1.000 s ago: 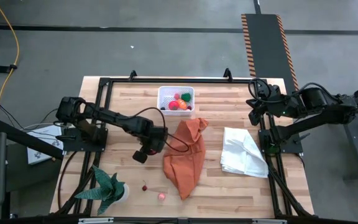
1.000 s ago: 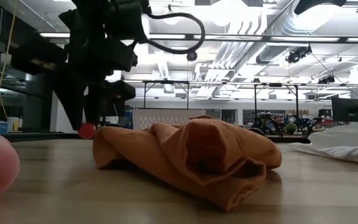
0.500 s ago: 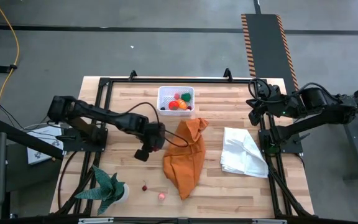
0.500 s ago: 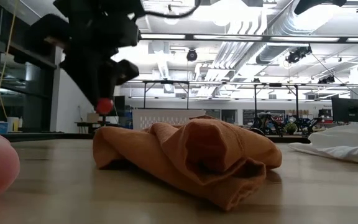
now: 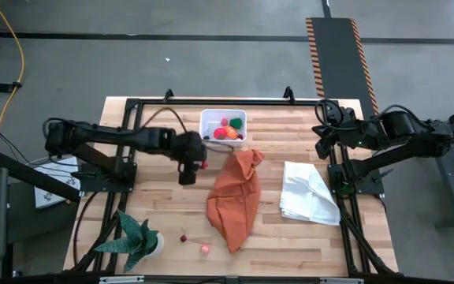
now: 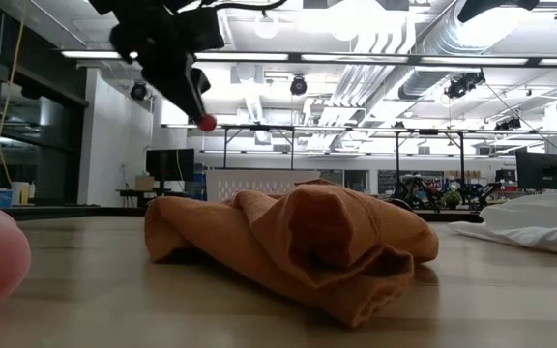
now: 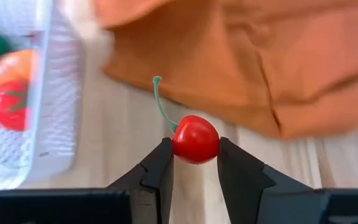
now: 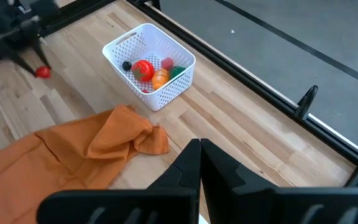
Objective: Pick and placing Produce into tupperware
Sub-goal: Put the top red cherry into the white basket
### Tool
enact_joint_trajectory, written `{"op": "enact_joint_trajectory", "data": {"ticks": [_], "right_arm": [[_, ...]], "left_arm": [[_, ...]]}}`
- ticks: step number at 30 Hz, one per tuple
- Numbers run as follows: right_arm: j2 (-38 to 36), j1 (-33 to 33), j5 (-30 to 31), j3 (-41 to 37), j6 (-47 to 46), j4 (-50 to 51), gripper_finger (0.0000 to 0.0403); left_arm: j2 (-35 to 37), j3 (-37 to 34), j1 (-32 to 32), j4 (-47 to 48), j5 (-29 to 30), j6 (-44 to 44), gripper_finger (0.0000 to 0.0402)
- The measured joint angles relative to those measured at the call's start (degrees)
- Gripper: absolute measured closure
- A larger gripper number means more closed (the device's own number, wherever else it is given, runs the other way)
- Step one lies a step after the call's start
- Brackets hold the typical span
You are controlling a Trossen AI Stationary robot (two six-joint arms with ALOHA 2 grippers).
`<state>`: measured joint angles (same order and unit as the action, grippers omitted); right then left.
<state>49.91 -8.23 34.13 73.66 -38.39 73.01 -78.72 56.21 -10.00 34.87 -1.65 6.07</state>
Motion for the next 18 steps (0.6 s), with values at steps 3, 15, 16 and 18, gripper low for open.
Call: {"op": "enact_joint_trajectory", "data": {"ticks": [3,15,16,18], "right_arm": [[0.0,0.0,0.0,0.01,-0.16,-0.15,0.0402],[0.0,-0.01,0.06,0.01,-0.4,-1.31,0.0402],[0.0,0.0,0.17,0.01,-0.44,-1.51,0.0402],[0.0,-0.02,0.21,0.01,-0.46,-2.02,0.0402]], "left_arm": [[2.24,0.0,-2.92,-1.34,0.04,-1.56,0.0305],[8.84,0.12,-12.53,-5.18,4.31,-2.26,0.0305],[8.98,0.51,-13.22,-4.87,4.31,-2.34,0.0305],[9.01,1.78,-14.57,-4.35,4.28,-2.67,0.0305]]}}
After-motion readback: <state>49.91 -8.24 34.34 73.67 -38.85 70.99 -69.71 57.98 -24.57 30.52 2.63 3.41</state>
